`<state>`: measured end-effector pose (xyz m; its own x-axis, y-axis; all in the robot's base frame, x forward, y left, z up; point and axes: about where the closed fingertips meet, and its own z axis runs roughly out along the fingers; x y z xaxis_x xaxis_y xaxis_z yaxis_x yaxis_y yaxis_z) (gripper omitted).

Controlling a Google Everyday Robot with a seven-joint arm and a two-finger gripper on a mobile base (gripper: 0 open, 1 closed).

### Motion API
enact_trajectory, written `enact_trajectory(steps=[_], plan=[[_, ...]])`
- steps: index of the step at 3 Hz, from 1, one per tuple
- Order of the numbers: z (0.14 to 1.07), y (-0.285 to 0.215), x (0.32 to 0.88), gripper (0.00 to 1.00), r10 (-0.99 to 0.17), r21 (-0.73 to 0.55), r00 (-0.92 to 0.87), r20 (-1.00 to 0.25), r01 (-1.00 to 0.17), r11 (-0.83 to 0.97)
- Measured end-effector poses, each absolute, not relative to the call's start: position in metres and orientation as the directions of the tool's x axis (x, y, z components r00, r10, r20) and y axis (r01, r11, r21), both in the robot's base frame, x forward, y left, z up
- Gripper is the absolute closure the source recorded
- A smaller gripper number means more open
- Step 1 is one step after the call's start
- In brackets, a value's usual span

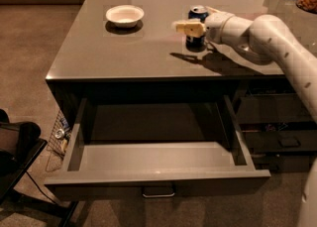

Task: Place pepsi can into top drawer

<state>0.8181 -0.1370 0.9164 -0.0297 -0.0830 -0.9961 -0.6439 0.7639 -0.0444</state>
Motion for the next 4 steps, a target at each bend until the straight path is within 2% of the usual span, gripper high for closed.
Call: enact_trajectory(steps=[3,4], plan=[[0.919,-0.125,0.818,0.84,-0.072,-0.036,-0.028,-0.997,-0.659,0.751],[0.938,-0.114,0.782,1.0,-0.109,-0.083,0.008,-0.994,-0.702,0.707]])
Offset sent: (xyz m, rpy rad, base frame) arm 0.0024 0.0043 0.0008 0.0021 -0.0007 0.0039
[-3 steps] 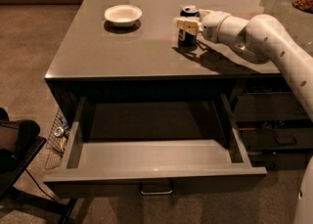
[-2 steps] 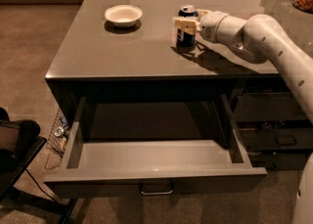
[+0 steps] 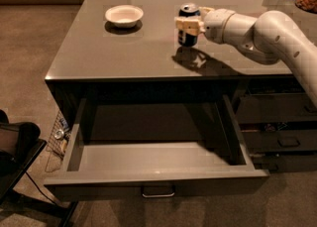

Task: Place pepsi can into top drawer

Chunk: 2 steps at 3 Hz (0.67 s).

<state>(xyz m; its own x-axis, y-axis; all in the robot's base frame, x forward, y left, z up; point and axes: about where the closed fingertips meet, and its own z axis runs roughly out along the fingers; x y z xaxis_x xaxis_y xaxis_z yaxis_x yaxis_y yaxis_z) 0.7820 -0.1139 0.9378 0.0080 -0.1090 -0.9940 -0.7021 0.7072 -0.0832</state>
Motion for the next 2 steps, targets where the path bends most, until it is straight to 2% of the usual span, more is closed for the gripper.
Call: enact_trajectory(steps=[2], plan=[[0.962,-0.082,0.639,1.0,-0.07,-0.091,0.062,-0.996,-0.824,0.56]])
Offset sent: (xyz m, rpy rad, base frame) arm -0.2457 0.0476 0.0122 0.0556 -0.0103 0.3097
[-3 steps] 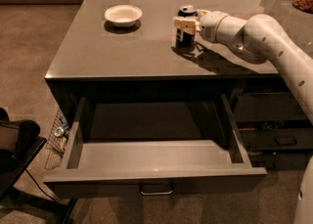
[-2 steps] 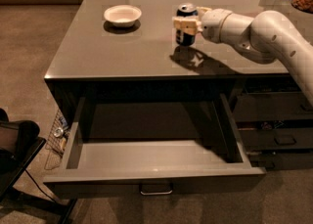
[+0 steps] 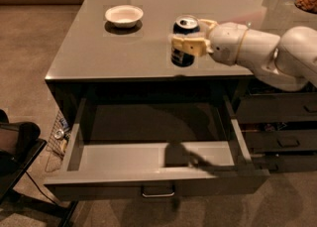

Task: Place pepsi can into top drawer

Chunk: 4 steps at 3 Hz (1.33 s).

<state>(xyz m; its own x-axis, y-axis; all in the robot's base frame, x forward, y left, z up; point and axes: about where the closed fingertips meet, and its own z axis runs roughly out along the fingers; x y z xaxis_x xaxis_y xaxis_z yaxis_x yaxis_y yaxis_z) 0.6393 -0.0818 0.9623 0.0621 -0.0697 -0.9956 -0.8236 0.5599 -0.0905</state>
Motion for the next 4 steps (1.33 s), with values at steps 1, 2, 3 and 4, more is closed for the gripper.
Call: enact_trajectory(steps=[1,2,3,4], plan=[[0.941,-0.065,0.586,1.0,-0.044,-0.055,0.039,-0.998,-0.885,0.463],[0.885,-0.04,0.541,1.0,-0.079,-0.024,-0.006,-0.997,-0.928,0.371],[0.882,-0.035,0.543,1.0,-0.076,-0.022,-0.006,-0.997,-0.931,0.365],[0.841,-0.005,0.555,1.0,-0.103,-0.01,-0.025,-0.994,-0.944,0.331]])
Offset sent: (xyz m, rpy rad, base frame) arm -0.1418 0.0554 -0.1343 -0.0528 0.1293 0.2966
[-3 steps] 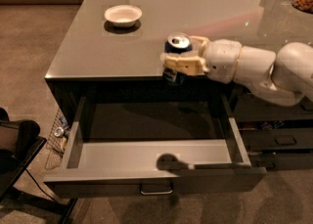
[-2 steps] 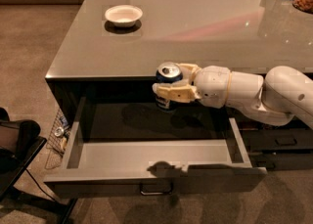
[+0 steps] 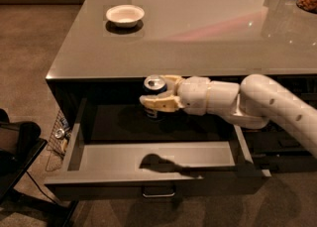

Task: Place pepsi can into top drawer

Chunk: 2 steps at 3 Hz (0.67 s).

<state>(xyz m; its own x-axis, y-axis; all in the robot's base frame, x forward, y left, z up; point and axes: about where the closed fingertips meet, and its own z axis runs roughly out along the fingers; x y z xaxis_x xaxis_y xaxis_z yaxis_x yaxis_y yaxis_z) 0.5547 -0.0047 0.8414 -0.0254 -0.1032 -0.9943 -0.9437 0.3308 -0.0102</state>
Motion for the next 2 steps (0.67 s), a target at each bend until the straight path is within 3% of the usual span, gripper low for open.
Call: enact_trajectory(steps=[2], plan=[[0.741,0.07,0.579,1.0,-0.158,-0.016,-0.024,-0.987,-0.969,0.245]])
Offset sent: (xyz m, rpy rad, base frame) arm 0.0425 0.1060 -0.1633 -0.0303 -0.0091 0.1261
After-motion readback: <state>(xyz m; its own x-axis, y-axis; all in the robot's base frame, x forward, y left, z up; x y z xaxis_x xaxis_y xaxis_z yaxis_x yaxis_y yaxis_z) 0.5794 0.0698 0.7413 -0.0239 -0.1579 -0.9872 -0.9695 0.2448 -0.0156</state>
